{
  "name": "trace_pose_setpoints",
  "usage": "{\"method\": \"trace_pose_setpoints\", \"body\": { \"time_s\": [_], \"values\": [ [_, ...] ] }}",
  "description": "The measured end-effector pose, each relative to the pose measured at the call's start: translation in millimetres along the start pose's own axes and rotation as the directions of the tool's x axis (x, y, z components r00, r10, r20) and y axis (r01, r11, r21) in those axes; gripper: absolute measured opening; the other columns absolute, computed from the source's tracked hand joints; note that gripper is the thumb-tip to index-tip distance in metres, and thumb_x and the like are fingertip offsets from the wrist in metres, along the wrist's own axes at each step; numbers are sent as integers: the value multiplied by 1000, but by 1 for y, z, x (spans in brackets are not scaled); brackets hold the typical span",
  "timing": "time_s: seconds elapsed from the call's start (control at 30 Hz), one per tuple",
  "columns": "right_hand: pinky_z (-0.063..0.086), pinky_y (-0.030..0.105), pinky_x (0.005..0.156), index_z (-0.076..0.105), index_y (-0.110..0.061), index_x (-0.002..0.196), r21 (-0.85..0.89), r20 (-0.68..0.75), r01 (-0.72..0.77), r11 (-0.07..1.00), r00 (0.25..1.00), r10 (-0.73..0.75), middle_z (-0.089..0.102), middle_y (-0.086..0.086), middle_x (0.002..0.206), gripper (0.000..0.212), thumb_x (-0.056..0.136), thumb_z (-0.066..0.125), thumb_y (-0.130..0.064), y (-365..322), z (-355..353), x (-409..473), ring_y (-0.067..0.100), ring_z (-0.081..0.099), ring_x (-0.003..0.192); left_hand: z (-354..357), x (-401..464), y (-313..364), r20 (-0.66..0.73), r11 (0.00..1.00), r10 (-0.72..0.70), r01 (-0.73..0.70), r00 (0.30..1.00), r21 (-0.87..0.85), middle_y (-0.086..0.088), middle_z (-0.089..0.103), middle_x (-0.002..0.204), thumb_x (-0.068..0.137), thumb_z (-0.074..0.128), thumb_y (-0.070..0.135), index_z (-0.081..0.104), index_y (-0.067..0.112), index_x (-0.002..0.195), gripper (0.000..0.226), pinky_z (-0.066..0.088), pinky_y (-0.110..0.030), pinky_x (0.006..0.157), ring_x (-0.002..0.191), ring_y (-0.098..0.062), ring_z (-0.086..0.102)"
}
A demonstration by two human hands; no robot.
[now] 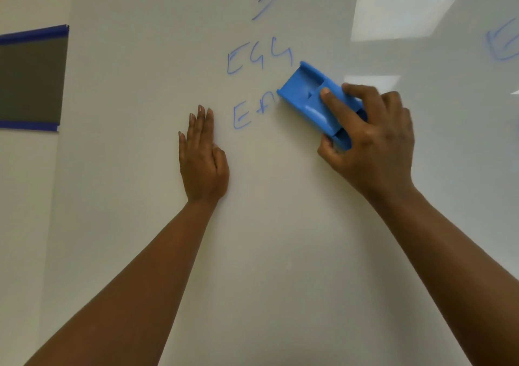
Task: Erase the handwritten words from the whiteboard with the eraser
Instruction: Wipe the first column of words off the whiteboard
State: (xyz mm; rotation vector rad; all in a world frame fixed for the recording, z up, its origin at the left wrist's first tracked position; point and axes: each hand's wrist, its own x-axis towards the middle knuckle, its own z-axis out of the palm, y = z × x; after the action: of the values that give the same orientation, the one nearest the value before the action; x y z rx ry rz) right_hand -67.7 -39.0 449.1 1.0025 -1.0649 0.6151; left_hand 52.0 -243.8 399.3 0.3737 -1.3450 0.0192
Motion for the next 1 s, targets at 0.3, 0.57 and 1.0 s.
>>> {"method": "trace_pose_setpoints", "body": {
  "time_s": [0.3, 0.57, 1.0],
  "values": [
    [43, 39, 62, 59, -9, 121, 113, 54, 13, 994, 998, -19, 60, 15, 115, 52, 69, 66, -15, -28, 13, 5, 37, 53, 80, -1, -1, -1, -10, 1000, 5, -6, 1000, -25, -8, 29, 152, 78, 28, 1, 32, 6, 143, 65, 7, -35, 117, 142, -20, 21],
    [37, 37, 64, 57, -13, 124, 45, 52, -27, 999, 998, 25, 58, 14, 117, 51, 74, 61, -19, -18, 15, 20, 37, 52, 84, -2, -3, -2, -9, 999, 9, -10, 1000, -32, -8, 29, 152, 79, 29, 1, 32, 7, 143, 65, 8, -35, 117, 142, -19, 20],
    [39, 36, 59, 61, -15, 120, 116, 90, 87, 989, 991, -98, 61, 14, 110, 49, 72, 63, -20, -34, 22, 8, 35, 53, 76, -1, -5, -6, -12, 997, 24, -25, 1000, -67, -9, 30, 151, 79, 30, 1, 33, 7, 143, 64, 9, -36, 117, 141, -18, 21]
  ]
}}
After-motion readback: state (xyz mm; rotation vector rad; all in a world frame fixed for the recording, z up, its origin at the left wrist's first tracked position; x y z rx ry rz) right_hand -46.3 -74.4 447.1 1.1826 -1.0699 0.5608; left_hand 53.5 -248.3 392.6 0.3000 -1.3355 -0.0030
